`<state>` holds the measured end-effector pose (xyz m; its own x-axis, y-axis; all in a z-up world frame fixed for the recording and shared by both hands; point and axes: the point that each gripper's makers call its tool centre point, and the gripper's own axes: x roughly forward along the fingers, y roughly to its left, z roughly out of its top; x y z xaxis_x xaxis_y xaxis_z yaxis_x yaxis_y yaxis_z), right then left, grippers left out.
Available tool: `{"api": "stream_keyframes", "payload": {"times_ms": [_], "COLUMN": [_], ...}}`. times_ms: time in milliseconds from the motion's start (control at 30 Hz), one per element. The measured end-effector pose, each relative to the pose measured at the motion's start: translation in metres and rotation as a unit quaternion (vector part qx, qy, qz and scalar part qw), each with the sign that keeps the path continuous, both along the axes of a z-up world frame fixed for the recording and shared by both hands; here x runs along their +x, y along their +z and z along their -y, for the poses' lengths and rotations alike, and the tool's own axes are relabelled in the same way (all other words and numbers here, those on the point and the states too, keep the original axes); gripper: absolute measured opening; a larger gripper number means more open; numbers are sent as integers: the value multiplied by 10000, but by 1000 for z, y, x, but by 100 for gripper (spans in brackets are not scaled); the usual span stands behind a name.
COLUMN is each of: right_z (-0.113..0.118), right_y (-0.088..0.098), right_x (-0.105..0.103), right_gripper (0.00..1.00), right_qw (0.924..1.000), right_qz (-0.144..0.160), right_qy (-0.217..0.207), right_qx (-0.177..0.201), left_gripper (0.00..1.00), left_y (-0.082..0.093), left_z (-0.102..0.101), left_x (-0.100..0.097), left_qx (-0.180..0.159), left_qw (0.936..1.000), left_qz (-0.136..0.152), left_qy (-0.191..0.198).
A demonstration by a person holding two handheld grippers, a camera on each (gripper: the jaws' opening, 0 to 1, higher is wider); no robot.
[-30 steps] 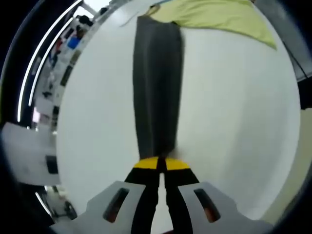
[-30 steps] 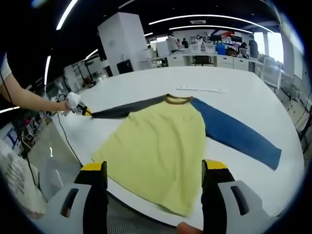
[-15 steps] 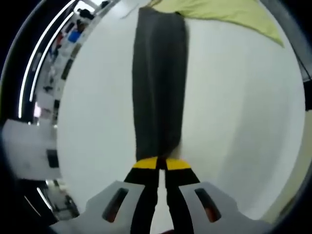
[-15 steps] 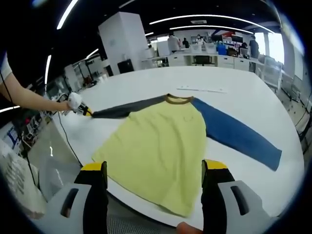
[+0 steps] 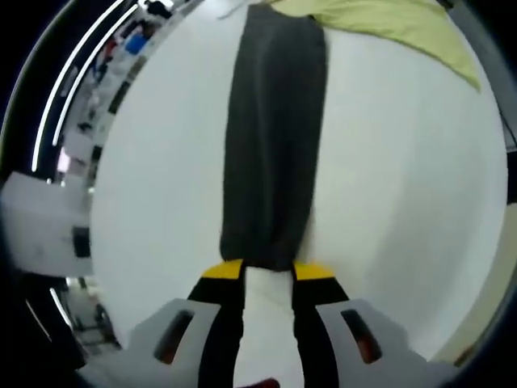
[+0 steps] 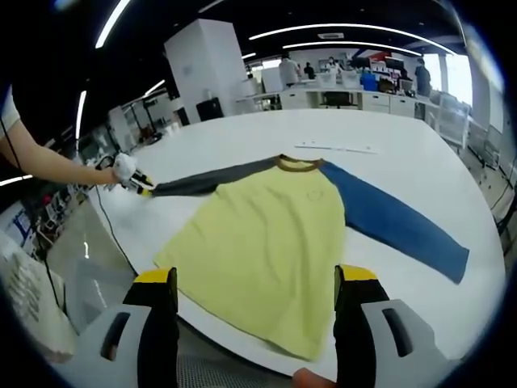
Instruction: Fold the garment on the visible template until the final outline fits inside the template.
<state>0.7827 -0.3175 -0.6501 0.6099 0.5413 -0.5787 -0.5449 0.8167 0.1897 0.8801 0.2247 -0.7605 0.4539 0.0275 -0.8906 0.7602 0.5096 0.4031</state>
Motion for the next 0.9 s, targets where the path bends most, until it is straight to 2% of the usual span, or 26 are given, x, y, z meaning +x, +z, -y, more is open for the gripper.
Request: {"api": "stream_keyframes", "payload": {"times_ms": [300, 433, 500, 533, 733, 800, 867, 900], "right_z": [-2, -2, -3, -3, -5, -6, -7, -7], "right_y": [1, 0, 0, 0, 1, 1, 2, 2], "right_x": [1, 0, -1, -1, 0, 1, 2, 3], "right_gripper": [79, 79, 79, 79, 79, 79, 79, 79], "right_qw": [10000, 10000, 10000, 10000, 9999, 9999, 9999, 9998], "right_qz": [32, 29, 33, 34, 54, 64, 84, 96], "right_qy": [24, 22, 15, 17, 50, 69, 78, 78], "right_qx": [37, 49, 72, 78, 99, 111, 124, 133], "left_gripper": [37, 49, 58, 63, 77, 81, 82, 85], "left_y": [3, 6, 6, 10, 24, 29, 38, 45], "left_z": [-6, -6, -3, 2, 15, 21, 28, 32], "left_x": [-6, -9, -12, -11, -13, -11, -6, -5], "left_qx": [-202, -329, -461, -567, -823, -1047, -1396, -1602], "left_qw": [9993, 9983, 9970, 9959, 9938, 9901, 9827, 9770], "left_qz": [55, 87, 54, 166, 359, 480, 699, 821], "left_qy": [303, 463, 627, 682, 660, 797, 994, 1140]}}
